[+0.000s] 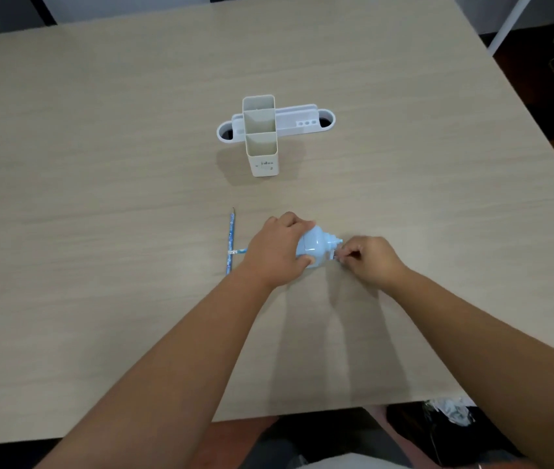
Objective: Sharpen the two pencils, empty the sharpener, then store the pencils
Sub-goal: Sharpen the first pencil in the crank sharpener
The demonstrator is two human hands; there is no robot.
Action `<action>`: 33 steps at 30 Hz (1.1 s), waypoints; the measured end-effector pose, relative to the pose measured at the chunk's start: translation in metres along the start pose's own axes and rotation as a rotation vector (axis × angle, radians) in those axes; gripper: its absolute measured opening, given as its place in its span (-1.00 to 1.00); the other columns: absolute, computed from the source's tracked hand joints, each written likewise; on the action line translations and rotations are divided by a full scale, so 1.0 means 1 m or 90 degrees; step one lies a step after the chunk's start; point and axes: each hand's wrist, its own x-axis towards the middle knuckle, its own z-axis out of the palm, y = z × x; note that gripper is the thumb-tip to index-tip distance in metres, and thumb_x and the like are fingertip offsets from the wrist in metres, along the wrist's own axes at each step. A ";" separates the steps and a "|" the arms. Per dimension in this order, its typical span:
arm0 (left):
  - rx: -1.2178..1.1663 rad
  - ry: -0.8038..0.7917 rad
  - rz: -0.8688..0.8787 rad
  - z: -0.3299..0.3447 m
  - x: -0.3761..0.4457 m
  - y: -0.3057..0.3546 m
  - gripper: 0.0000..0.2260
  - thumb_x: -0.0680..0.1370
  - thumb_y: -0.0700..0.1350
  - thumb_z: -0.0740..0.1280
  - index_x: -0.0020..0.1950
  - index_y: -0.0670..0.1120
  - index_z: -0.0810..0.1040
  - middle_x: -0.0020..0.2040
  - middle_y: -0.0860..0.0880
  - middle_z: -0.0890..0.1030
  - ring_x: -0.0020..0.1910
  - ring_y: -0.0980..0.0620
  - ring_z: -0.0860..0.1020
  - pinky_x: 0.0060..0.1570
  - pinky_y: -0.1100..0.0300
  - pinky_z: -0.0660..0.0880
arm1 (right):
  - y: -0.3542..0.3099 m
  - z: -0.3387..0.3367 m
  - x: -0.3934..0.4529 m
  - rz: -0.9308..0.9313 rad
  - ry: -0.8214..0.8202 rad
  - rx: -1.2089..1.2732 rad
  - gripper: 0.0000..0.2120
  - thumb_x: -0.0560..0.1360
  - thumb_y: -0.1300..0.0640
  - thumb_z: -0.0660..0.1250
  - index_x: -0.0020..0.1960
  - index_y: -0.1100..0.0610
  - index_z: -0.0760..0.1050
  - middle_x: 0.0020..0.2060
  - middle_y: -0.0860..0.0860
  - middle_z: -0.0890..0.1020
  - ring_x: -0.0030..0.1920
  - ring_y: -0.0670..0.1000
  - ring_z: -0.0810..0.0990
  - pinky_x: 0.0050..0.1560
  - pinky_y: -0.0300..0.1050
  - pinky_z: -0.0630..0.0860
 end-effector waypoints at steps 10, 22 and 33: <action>0.025 -0.014 0.023 0.000 -0.004 0.002 -0.44 0.44 -0.01 0.36 0.43 0.04 0.31 0.35 0.06 0.40 0.23 -0.08 0.37 0.12 -0.03 0.50 | 0.001 0.008 -0.035 -0.047 0.064 0.014 -0.84 0.40 0.22 0.41 -0.04 0.07 0.64 -0.05 -0.01 0.64 -0.02 -0.05 0.56 0.03 -0.25 0.44; 0.001 0.050 -0.040 -0.025 -0.026 -0.054 -0.61 0.55 0.00 0.24 0.38 0.02 0.41 0.36 0.02 0.48 0.40 -0.07 0.30 0.45 0.05 0.21 | -0.065 -0.010 -0.013 -0.179 0.053 0.013 -0.62 0.43 0.10 0.39 0.24 0.05 0.48 0.20 0.00 0.53 0.16 -0.03 0.48 0.21 -0.27 0.32; 0.118 0.092 -0.002 -0.021 -0.031 -0.069 -0.83 0.52 -0.04 0.34 0.06 0.06 0.66 -0.16 0.00 0.70 -0.11 -0.15 0.57 -0.06 0.08 0.47 | -0.068 0.013 0.002 -0.171 -0.020 -0.055 -0.60 0.40 0.16 0.44 0.23 0.06 0.53 0.30 -0.03 0.50 0.32 0.00 0.39 0.27 -0.27 0.24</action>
